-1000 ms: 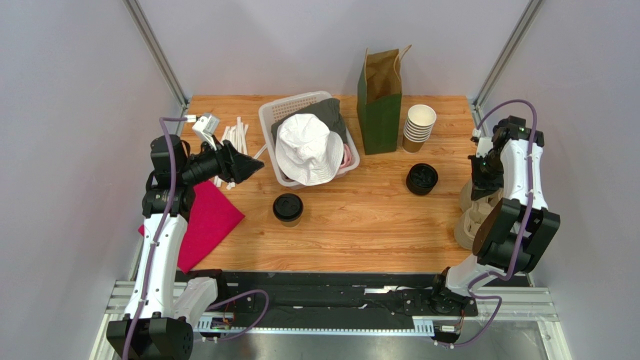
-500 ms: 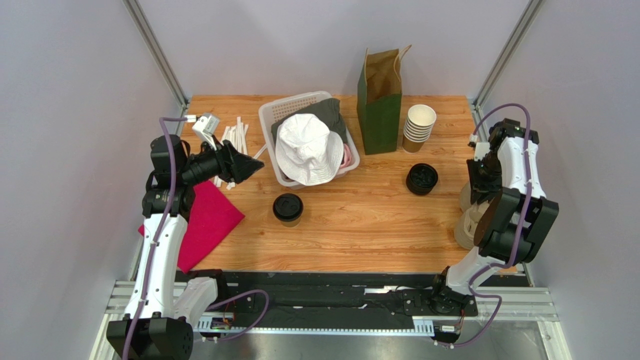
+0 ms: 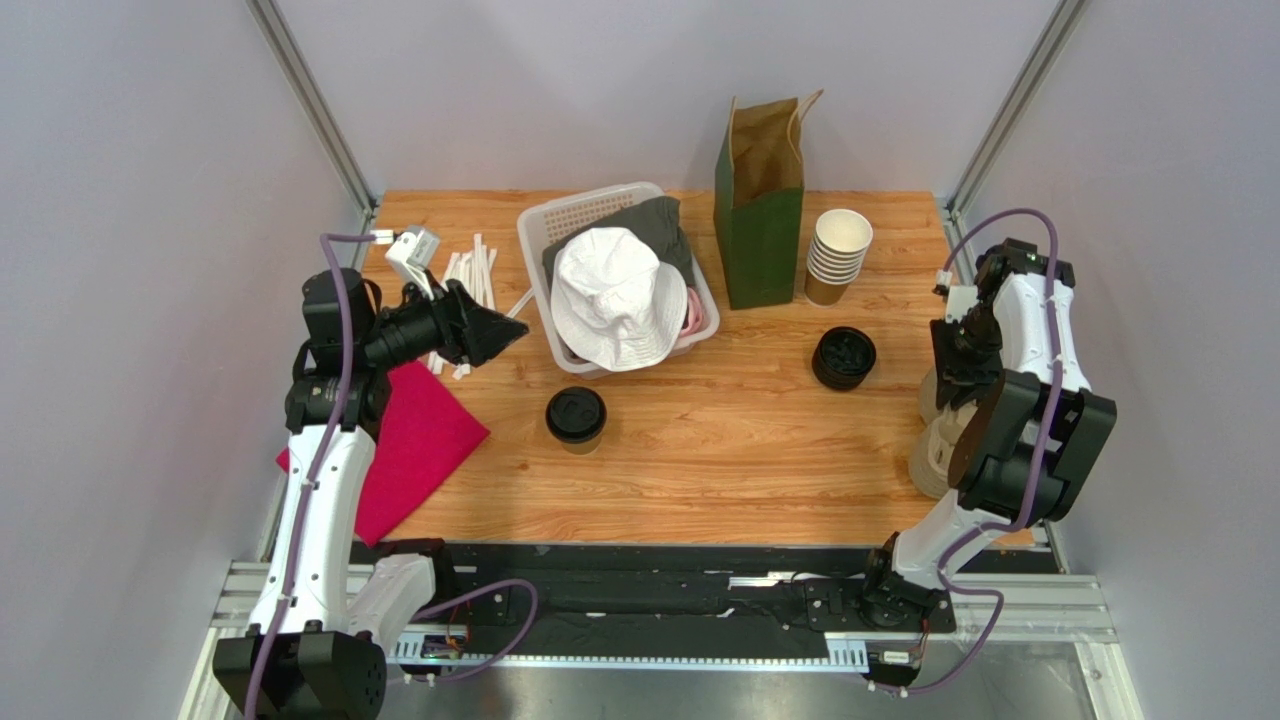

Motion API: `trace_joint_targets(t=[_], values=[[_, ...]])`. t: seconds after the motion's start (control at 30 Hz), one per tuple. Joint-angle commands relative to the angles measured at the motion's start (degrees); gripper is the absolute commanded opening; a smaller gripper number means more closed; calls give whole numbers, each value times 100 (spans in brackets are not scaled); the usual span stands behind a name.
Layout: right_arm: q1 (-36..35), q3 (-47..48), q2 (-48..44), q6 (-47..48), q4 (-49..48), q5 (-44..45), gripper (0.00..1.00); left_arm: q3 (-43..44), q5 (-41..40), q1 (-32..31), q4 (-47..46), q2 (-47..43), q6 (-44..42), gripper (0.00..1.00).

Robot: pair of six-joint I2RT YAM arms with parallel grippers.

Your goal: Pack the takeout coffee

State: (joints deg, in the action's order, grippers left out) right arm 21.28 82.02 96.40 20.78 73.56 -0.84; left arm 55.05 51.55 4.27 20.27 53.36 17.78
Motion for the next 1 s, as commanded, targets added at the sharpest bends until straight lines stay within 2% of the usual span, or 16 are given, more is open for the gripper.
trace_joint_targets(t=[0.0, 0.13, 0.43, 0.77, 0.93, 0.97], values=[[-27, 183, 10, -56, 18, -215, 27, -20, 83, 47, -278, -1, 67, 69], [-27, 165, 37, -100, 18, -258, 25, -29, 83, 47, -296, -1, 59, 69], [-27, 95, 133, -109, -87, -136, 12, -20, 74, 47, -217, -19, -11, 69], [-36, 34, 151, -197, -166, -13, 17, 15, 66, 47, -243, 16, 6, 69], [-36, 69, 98, -179, -97, -39, 0, 24, 66, 47, -243, 34, 6, 69], [-27, 103, 81, -170, -61, -74, 0, 24, 66, 47, -243, 34, 15, 69]])
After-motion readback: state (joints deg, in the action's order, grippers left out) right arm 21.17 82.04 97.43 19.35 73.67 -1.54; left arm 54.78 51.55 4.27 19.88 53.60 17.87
